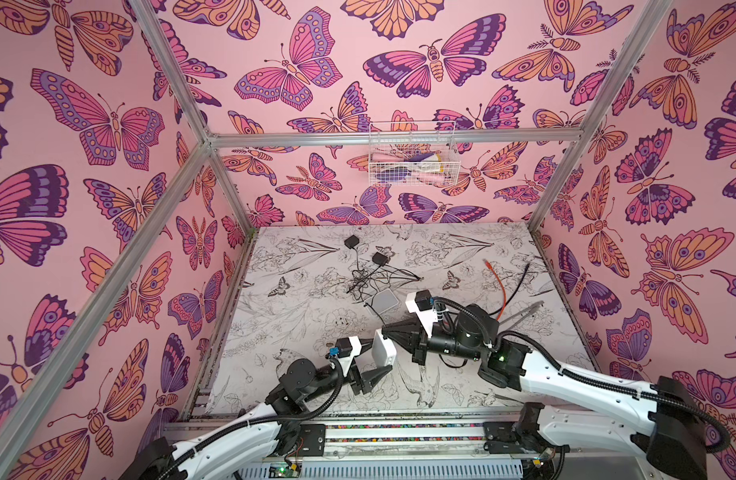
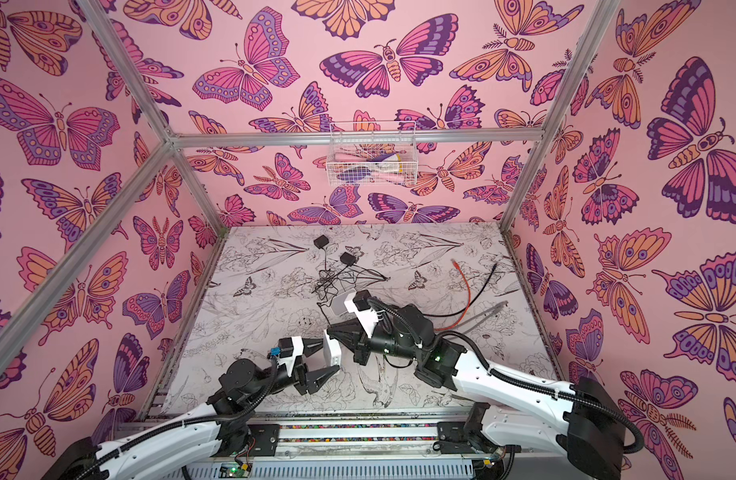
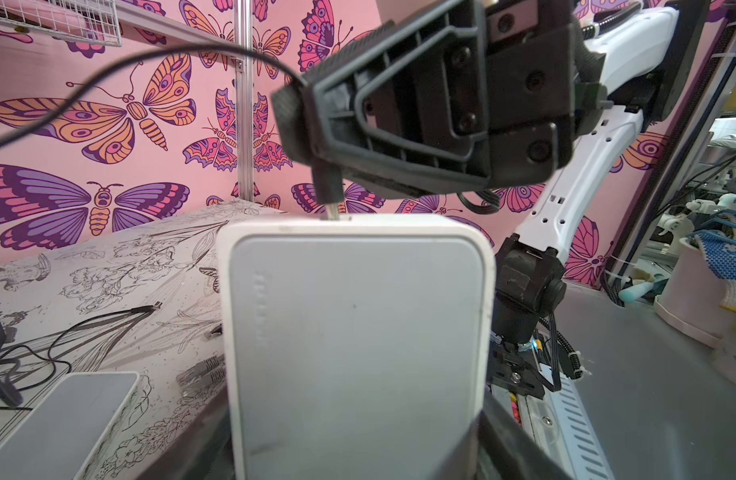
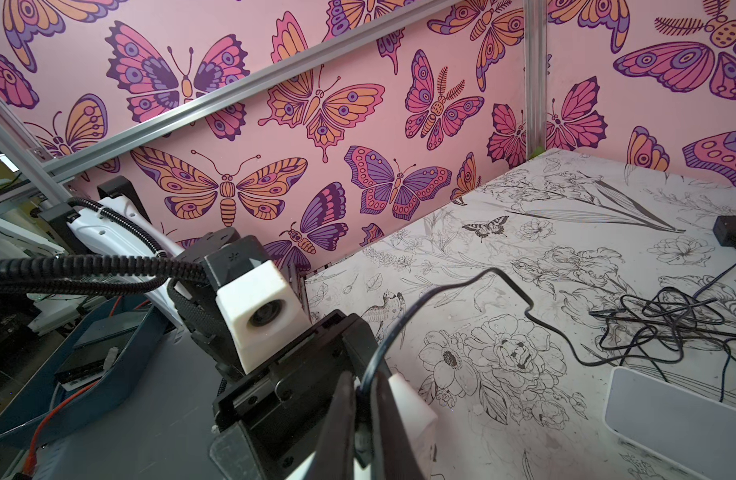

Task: Insert the plug into the switch port
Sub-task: 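Align the plug tip with the port on the held switch's top edge, then push the barrel plug down into the switch port with the right gripper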

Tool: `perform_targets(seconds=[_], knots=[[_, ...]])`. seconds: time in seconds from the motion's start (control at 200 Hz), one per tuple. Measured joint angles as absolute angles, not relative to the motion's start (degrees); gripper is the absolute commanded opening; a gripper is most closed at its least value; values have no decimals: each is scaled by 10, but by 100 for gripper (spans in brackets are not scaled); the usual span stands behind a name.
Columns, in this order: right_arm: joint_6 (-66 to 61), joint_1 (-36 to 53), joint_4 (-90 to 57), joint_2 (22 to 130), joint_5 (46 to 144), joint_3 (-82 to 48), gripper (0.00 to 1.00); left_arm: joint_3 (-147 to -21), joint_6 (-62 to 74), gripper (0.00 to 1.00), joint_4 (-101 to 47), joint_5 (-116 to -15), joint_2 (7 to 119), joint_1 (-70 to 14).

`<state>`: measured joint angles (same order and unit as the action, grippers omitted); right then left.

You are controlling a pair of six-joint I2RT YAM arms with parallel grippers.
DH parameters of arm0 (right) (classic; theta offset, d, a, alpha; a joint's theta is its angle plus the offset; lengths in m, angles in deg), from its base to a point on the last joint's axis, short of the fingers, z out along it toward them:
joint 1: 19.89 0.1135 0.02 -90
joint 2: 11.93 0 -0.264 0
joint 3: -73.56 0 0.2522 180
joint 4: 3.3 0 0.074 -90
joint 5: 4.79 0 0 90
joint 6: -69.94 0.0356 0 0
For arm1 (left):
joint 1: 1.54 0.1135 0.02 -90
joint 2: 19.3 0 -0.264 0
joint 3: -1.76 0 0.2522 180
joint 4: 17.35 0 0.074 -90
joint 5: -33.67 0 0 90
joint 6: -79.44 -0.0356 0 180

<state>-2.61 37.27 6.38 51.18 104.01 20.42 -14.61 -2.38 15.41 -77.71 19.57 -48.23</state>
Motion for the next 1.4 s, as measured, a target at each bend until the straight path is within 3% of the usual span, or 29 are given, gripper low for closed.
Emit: perform_targets(seconds=[1.403], knots=[[-51,381,57,521,1013,203,0,-153,-8,0,77,-761,144,-482]])
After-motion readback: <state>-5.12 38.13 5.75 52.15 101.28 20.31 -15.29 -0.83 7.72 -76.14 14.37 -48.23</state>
